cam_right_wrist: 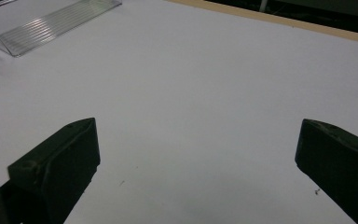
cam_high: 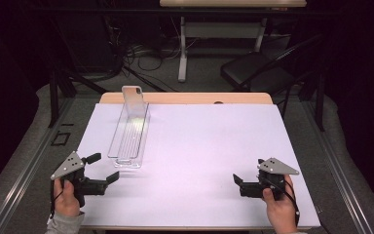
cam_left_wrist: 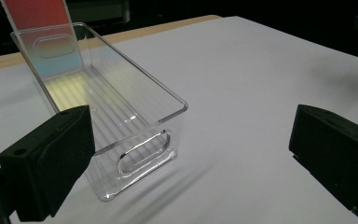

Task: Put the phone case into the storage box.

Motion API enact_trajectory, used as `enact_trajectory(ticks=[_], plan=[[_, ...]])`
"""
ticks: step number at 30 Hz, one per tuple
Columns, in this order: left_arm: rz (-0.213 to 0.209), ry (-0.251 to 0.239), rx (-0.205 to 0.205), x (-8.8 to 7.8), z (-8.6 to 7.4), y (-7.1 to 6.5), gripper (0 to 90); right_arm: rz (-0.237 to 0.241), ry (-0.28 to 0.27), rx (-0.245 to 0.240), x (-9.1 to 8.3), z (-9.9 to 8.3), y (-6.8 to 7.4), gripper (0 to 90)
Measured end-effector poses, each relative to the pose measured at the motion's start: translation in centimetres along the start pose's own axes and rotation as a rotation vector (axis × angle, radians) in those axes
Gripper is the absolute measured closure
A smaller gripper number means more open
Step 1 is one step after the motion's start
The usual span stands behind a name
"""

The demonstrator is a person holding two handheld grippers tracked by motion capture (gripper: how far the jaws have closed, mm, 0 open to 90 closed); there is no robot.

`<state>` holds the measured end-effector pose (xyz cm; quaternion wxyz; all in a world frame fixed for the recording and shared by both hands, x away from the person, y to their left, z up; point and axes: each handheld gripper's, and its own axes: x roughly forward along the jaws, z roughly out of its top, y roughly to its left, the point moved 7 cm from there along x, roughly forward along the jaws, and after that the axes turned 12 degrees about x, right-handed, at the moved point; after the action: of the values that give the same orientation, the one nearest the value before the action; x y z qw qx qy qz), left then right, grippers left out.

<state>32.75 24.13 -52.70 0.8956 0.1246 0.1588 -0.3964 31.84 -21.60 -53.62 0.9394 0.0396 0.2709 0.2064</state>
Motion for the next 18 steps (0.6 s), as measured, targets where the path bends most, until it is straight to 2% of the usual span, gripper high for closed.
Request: enact_trajectory(ticks=[4,8,18], plan=[[0.002,0.006,-0.017,0.0,-0.5,0.0,0.5,-0.008,-0.001,0.013,-0.1,-0.4,-0.4,0.0],[-0.003,0.005,-0.017,0.1,-0.9,0.1,0.5,-0.015,-0.003,0.025,-0.2,-0.8,-0.7,0.0],[0.014,-0.005,-0.044,0.2,-1.6,0.9,0.5,-0.034,0.005,0.030,0.2,-1.7,-1.3,0.0]])
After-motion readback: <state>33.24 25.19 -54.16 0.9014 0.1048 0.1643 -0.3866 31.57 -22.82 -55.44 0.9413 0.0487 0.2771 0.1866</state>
